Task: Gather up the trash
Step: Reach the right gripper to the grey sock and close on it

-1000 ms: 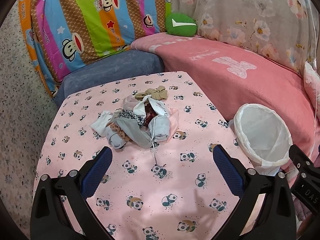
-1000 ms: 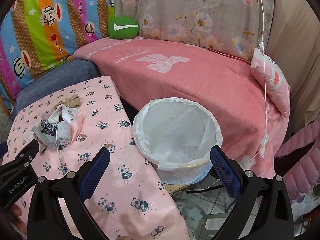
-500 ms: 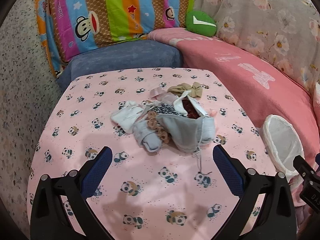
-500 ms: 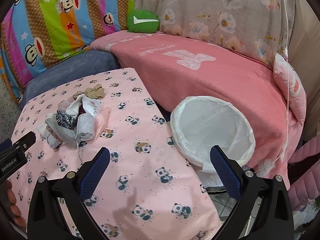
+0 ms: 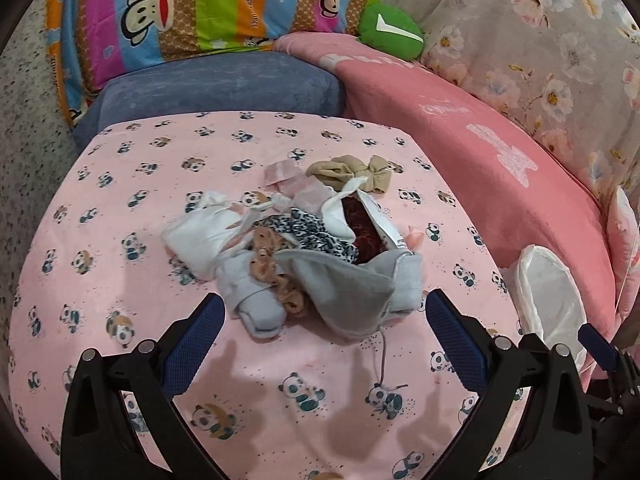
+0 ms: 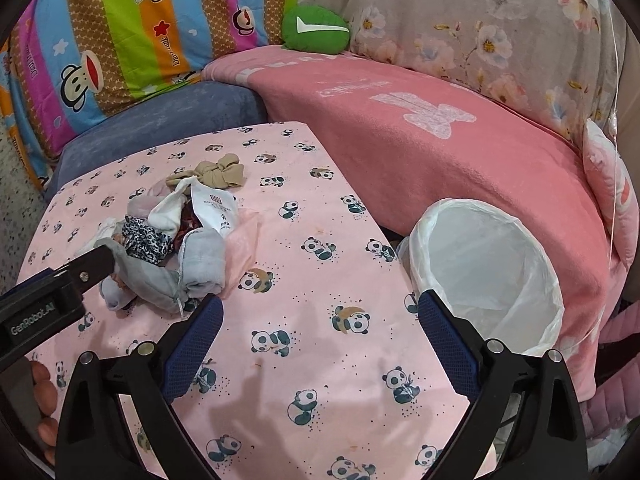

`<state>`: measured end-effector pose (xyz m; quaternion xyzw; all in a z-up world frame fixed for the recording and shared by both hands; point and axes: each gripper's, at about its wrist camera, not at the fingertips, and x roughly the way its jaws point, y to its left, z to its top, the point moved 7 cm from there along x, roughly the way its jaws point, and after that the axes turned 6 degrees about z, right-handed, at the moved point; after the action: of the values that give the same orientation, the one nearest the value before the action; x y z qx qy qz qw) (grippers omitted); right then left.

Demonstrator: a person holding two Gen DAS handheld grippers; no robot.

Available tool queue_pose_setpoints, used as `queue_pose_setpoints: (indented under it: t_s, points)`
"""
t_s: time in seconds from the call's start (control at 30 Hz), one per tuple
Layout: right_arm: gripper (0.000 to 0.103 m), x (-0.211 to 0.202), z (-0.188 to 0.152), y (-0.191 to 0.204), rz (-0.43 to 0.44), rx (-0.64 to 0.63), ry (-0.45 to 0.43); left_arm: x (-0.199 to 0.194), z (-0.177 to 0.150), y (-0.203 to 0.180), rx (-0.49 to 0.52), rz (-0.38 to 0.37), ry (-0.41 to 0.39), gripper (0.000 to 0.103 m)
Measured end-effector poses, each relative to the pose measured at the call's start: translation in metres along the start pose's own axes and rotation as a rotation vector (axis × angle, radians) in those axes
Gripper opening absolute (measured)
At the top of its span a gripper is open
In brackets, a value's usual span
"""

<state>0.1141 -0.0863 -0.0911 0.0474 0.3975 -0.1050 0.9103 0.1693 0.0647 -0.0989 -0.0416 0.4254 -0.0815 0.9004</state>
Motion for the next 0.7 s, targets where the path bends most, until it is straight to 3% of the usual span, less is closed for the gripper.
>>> queue_pose_setpoints:
  t_s: [0.07,0.13,0.27,0.33,0.4,0.5,0.7]
  points:
    - [0.092,0.009,0.000,0.000,0.006,0.006,0.015,0.011,0.000,-0.003,0.012,-0.006,0.010,0.093]
    - [0.088,0.017,-0.001,0.001,0.018,0.015,0.029,0.022,-0.001,-0.004,0.016,-0.033,0.044,0.070]
    - [0.080,0.037,0.000,0.010,0.071,0.026,0.061,0.032,-0.005,0.003,-0.007,-0.090,0.087,0.044]
    - [0.071,0.048,-0.001,0.021,0.113,0.015,0.081,0.031,-0.004,0.004,-0.003,-0.117,0.089,0.024]
    - [0.063,0.056,0.000,0.030,0.144,0.007,0.094,0.030,-0.003,0.006,0.001,-0.130,0.090,0.011]
    - [0.053,0.066,0.001,0.046,0.223,0.014,0.116,0.025,-0.001,0.012,-0.014,-0.150,0.081,0.008]
    - [0.051,0.078,0.008,0.077,0.346,0.010,0.121,0.021,0.003,0.022,-0.036,-0.156,0.063,0.008]
